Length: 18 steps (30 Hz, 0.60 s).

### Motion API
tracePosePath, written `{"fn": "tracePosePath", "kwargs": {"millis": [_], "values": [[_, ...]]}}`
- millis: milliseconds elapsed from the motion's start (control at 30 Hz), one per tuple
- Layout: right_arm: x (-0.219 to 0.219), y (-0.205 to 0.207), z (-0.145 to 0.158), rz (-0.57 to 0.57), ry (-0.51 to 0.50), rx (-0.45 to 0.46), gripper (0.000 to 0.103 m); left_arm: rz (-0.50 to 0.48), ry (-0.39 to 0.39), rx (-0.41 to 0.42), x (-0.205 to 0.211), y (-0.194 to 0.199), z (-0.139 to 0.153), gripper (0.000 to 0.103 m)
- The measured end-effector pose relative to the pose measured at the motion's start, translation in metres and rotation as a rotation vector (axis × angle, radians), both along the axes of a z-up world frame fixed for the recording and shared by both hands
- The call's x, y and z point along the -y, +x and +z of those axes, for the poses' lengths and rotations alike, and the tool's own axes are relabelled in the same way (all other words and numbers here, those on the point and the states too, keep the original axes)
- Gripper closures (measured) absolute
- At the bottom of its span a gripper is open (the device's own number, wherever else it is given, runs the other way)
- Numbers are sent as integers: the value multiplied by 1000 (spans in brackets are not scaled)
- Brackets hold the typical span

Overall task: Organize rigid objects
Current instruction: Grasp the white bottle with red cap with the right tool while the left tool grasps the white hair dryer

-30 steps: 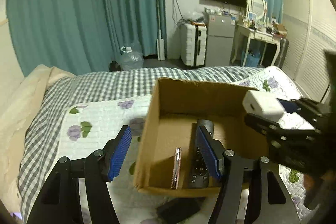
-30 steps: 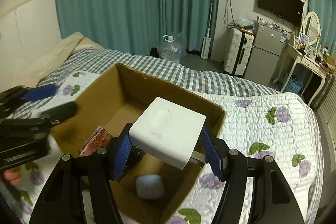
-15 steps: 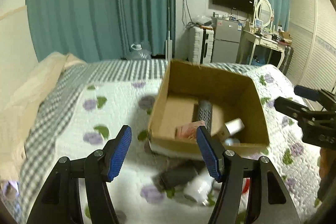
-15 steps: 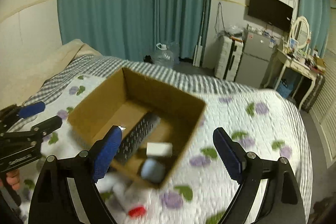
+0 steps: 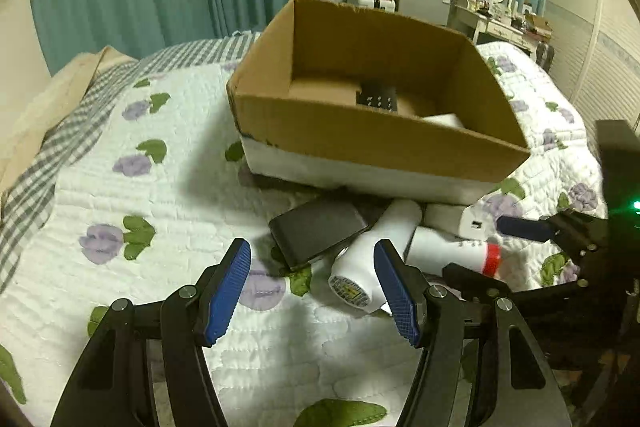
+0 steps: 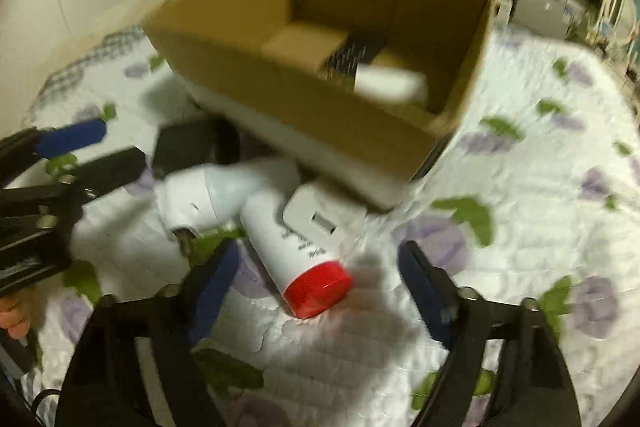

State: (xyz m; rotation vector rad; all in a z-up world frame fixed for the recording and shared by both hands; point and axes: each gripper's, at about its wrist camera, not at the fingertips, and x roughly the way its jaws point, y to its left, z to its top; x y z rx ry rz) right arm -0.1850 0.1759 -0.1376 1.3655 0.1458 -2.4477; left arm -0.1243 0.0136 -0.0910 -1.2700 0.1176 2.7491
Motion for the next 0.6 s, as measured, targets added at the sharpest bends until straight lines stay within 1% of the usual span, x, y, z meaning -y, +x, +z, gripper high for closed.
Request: {"fn": "tracePosePath", "kwargs": {"millis": [67,133,200,233,300,367,433,467,500,567,600], "values": [[0,-6,-7,-6,-9,16,27,7,0,13,2,-2,-6,36],[0,-9,-11,-5,-24,32,30,7,8,25,3,-3,-9,36],[2,-6,-10,19,-35,39,46,8,8,31,4,-3,-10,36],[3,-3,-10,25,-25,42,48,8,6,31,4,-3,-11,36],[7,9,-6,37,0,41,60,5,3,32,3,-2,-10,36],[9,21,-2,49,3,50,67,1,1,32,2,-1,-10,36],[14,31,3,61,23,33,67,-3,-2,34,1,-1,-10,36],[16,33,4,72,18,32,67,-3,-5,35,0,-1,-11,36],[18,32,5,81,8,33,67,-4,-6,37,0,-1,-12,36],[18,23,3,61,-7,30,67,-2,-7,40,0,-2,-12,36],[17,16,-1,53,-37,42,67,-1,-7,41,1,-2,-13,36]]}}
